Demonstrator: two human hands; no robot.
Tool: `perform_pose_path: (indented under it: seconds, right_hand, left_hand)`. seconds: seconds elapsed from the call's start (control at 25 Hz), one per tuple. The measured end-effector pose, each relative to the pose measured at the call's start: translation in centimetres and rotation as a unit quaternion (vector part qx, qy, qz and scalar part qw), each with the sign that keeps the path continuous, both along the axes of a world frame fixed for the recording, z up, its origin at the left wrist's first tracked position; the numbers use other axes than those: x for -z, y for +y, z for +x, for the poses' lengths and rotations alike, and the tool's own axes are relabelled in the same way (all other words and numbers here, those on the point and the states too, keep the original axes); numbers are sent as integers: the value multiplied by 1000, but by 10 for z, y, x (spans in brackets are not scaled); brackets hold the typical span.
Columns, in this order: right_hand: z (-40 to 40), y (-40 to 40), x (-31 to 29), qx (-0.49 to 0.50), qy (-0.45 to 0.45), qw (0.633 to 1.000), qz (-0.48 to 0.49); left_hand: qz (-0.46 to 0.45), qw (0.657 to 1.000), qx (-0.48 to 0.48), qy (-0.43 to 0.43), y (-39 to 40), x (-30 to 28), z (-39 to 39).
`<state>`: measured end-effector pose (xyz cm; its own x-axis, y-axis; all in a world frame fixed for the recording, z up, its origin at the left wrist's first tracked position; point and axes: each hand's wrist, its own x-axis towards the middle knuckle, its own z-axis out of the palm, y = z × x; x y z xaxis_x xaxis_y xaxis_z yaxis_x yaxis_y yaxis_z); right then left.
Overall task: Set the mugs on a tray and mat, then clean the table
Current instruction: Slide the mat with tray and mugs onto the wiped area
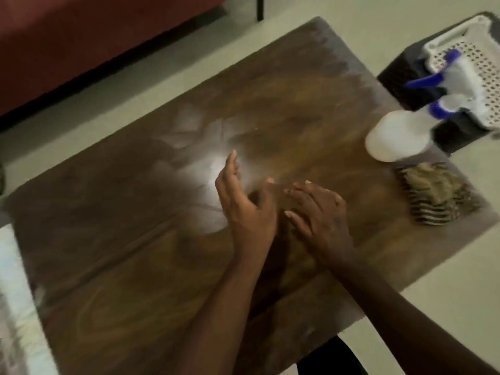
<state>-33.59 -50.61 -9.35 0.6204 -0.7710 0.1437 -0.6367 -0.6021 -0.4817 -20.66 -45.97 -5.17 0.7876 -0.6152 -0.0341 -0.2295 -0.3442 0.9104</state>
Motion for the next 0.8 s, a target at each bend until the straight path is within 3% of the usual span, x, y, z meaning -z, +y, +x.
perform_pose_path:
  seconds: [0.16, 0.36, 0.64, 0.8]
  right_hand:
    - [106, 81, -17, -136, -40, 990, -13]
    - [251, 264, -46, -318, -79, 944, 30]
    - [324, 420, -38, -352, -35, 911, 213]
    - [366, 441, -10, -336, 10, 917, 213]
  left_hand:
    - [6, 998, -65, -23, 125, -25, 79]
    - [14, 976, -199, -82, 330, -68, 165]
    - [93, 929, -338, -118, 526, -79, 244]
    - [105, 907, -408, -23, 567, -43, 281]
